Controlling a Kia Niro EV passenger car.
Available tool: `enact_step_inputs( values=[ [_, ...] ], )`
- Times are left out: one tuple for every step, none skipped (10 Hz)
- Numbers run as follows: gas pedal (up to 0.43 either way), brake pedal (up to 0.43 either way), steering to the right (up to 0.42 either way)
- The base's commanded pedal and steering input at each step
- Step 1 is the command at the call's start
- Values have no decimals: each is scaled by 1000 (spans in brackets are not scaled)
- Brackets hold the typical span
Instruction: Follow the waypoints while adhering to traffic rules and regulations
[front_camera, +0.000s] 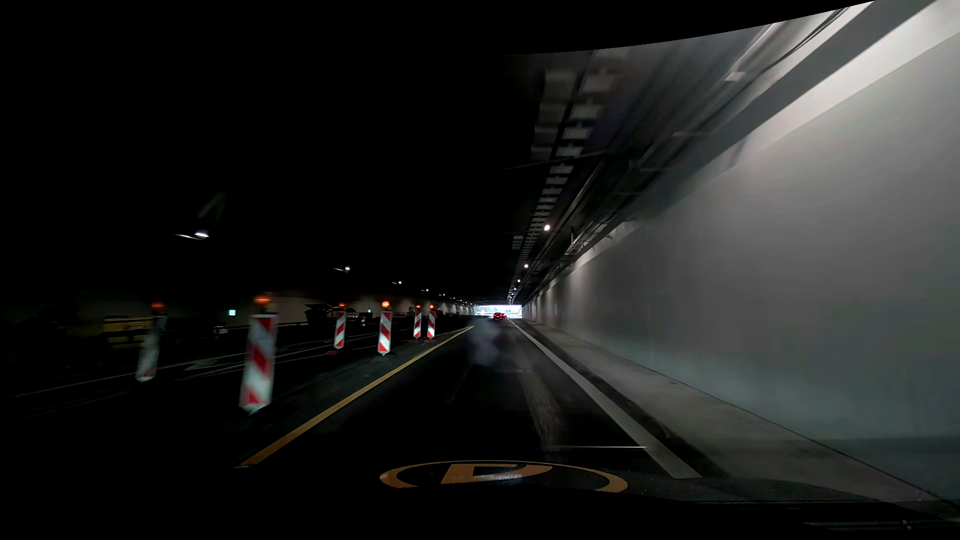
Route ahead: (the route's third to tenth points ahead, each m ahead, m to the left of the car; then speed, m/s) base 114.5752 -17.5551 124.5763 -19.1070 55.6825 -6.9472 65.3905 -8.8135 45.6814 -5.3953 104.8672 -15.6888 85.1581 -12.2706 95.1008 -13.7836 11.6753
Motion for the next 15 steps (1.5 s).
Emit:
enact_step_inputs(
  values=[
    [130,0,0],
    [130,0,0],
    [130,0,0],
    [130,0,0],
    [130,0,0],
    [130,0,0],
    [130,0,0],
    [130,0,0],
    [130,0,0],
    [130,0,0],
    [118,0,0],
    [118,0,0],
    [118,0,0],
    [110,0,0],
    [110,0,0]
  ],
)
